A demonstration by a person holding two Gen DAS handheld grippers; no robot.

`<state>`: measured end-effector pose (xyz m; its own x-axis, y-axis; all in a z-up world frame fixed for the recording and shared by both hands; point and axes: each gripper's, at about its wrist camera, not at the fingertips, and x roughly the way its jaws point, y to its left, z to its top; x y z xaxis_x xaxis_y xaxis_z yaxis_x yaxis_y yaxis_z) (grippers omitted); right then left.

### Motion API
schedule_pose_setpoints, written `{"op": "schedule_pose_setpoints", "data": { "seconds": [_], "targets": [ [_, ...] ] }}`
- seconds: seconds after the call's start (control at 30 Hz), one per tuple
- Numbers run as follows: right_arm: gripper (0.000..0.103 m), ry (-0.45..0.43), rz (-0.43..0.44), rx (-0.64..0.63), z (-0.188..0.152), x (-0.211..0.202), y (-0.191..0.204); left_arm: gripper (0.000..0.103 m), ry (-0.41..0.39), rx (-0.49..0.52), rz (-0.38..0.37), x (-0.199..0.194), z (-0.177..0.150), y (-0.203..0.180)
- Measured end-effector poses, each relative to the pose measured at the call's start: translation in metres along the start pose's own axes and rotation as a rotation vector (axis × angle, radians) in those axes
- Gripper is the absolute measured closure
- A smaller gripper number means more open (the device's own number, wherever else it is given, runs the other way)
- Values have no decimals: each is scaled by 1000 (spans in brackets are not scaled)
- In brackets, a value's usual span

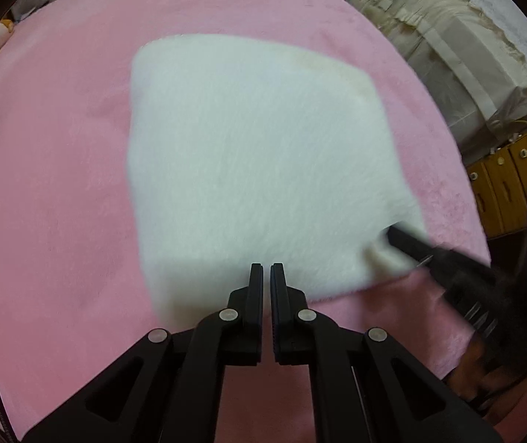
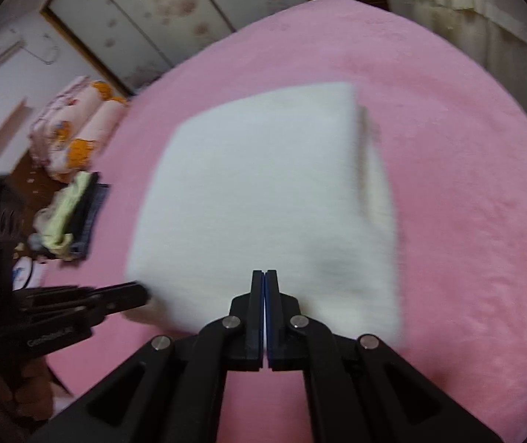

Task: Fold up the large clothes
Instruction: 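Lay the folded cardigan down and open both grippers, then press and smooth the folded cardigan bundle with both grippers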

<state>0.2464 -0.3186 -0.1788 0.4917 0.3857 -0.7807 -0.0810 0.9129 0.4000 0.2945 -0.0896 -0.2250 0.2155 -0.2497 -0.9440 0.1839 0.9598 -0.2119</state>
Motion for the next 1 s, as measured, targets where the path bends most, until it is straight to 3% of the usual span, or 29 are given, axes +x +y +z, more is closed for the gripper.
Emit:
{"op": "schedule_pose_setpoints", "data": {
  "seconds": [0.1,0.17,0.47,0.7,0.8,1.0],
  "targets": [
    [103,59,56,-1,2,28,17,101,13,-15,8,15,15,6],
    [103,82,62,-1,5,46,25,101,0,-41,-34,20,24,14],
    [103,-24,107,80,58,97,25,101,-81,-99,-88,47,91,38],
    [103,-29,71,111,99,131,8,101,-127,-88,-96,82,134,46],
    [103,-40,56,88,115,143,7,102,-122,-117,-97,95,150,59],
    [103,-56,48,170,139,156,-13,102,-113,-154,-120,113,175,69]
  ]
}}
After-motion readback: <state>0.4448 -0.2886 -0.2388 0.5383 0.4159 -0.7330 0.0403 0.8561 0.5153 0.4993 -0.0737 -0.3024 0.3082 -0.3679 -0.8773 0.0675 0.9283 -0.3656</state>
